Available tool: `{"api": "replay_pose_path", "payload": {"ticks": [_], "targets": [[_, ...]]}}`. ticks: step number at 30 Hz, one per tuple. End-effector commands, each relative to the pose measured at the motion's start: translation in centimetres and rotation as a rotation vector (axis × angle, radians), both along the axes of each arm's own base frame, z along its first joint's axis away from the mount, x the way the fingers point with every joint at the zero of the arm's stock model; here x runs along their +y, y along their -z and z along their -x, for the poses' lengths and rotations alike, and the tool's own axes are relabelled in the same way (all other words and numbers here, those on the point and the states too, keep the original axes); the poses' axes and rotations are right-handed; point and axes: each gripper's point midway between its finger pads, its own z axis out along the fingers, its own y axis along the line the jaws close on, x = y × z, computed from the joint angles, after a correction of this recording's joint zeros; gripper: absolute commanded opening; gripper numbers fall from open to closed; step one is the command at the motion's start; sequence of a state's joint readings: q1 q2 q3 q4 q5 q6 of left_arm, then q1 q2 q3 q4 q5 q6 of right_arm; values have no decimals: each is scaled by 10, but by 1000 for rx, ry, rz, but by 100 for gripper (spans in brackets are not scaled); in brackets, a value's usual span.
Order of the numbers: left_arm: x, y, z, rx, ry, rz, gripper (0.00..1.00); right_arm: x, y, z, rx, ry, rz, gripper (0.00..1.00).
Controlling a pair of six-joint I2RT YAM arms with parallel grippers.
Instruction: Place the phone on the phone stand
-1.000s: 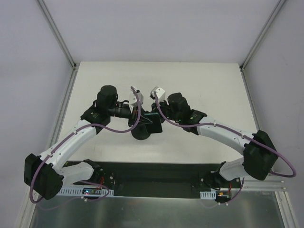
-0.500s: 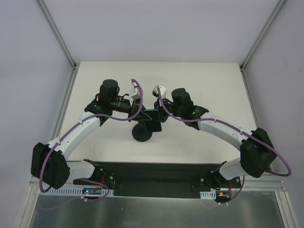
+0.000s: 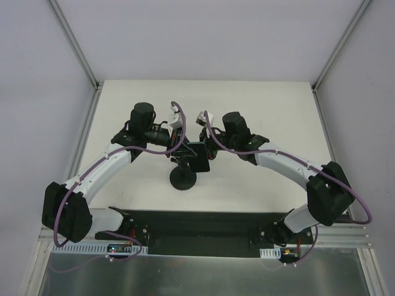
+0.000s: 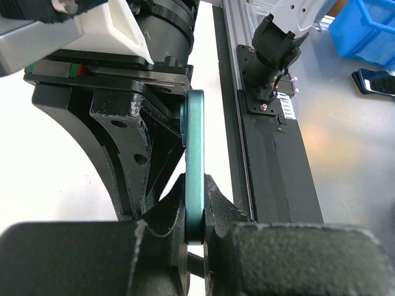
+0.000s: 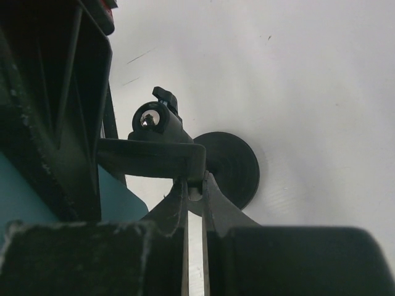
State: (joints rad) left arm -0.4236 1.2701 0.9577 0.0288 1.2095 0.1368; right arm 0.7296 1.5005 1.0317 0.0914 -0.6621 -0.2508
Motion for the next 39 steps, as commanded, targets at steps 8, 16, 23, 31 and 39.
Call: {"api": "replay_pose_path", "payload": {"ticks": [8, 16, 23, 31, 39], "targets": [[16, -12, -31, -141, -138, -20, 0, -2, -48, -6, -139, -22, -113, 0], [37, -5, -33, -210, -281, -123, 0, -36, -65, -42, -197, 264, -131, 0], [55, -4, -63, -290, -571, -243, 0, -51, -84, -45, -272, 770, -161, 0], [89, 1, -110, -359, -981, -327, 0, -37, -96, -15, -346, 1175, -130, 0], [95, 1, -124, -323, -1121, -295, 0, 13, -104, 25, -313, 1144, -157, 0]]}}
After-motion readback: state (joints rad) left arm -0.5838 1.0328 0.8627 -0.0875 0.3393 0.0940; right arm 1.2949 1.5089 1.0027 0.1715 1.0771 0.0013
